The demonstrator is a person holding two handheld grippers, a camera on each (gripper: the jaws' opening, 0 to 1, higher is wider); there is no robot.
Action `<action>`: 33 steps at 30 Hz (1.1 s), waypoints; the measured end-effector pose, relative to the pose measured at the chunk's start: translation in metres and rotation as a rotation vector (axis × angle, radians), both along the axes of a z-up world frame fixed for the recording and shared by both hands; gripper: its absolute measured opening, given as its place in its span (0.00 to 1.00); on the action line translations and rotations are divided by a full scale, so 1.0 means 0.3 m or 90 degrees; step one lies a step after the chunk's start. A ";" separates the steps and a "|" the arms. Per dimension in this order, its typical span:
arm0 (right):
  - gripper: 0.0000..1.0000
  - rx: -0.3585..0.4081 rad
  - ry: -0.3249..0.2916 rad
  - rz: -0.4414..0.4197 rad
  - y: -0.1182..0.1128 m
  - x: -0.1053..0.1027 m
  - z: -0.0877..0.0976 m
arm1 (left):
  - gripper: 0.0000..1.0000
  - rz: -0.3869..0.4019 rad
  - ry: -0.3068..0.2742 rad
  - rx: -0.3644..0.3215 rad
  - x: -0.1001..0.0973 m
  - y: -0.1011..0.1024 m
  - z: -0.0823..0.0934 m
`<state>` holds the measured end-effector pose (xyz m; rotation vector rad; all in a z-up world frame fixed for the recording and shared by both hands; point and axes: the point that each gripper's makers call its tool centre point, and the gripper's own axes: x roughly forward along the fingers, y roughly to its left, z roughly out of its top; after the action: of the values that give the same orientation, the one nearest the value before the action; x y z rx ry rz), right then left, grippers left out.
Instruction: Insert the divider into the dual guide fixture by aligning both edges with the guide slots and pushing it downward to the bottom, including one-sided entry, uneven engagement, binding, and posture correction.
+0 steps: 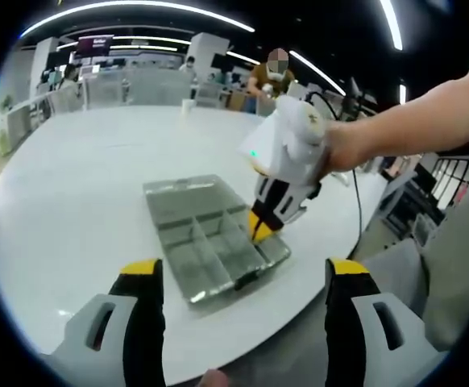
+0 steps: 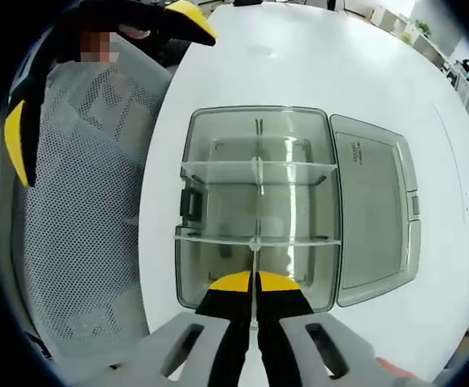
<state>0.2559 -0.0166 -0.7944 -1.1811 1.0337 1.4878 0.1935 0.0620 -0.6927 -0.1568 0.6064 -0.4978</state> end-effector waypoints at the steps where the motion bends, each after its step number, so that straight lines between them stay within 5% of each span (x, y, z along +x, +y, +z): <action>1: 0.00 0.000 0.000 -0.001 0.000 0.000 0.000 | 0.80 0.000 -0.001 -0.001 0.001 -0.001 0.001; 33: 0.09 0.039 0.009 -0.066 -0.010 0.002 0.044 | 0.80 0.006 0.003 0.018 -0.036 0.042 0.005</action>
<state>0.2565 -0.0195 -0.7811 -1.0597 1.0368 1.4387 0.1828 0.0745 -0.6911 -0.1340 0.6172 -0.4794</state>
